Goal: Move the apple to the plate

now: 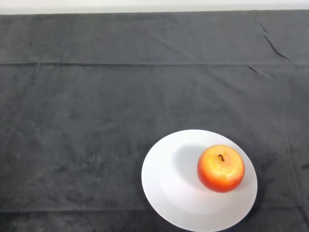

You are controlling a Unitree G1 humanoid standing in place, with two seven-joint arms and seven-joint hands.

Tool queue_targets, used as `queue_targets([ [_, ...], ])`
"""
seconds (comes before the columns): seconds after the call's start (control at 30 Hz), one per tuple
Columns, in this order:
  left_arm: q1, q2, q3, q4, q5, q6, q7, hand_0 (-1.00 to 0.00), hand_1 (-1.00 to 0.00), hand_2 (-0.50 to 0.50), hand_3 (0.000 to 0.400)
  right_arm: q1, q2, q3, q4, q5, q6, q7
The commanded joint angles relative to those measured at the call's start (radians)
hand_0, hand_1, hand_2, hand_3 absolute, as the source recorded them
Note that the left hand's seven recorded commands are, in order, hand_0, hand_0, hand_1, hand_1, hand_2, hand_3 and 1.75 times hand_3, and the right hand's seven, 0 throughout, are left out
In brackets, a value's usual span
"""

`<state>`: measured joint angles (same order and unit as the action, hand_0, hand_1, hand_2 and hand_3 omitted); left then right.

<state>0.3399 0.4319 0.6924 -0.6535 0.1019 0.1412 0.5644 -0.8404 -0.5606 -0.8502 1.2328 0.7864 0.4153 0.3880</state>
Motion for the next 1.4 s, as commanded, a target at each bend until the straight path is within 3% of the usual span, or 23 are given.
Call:
queue_targets([
  [0.03, -0.003, -0.028, 0.038, 0.030, 0.017, -0.009, -0.009, 0.00, 0.00, 0.00, 0.000, 0.014, -0.009, -0.0112, -0.021, 0.0281, 0.002, -0.0026],
  [1.4, -0.008, -0.034, 0.034, 0.029, 0.021, -0.009, -0.019, 0.00, 0.00, 0.00, 0.000, 0.014, -0.009, -0.0109, -0.022, 0.0283, 0.002, -0.0027],
])
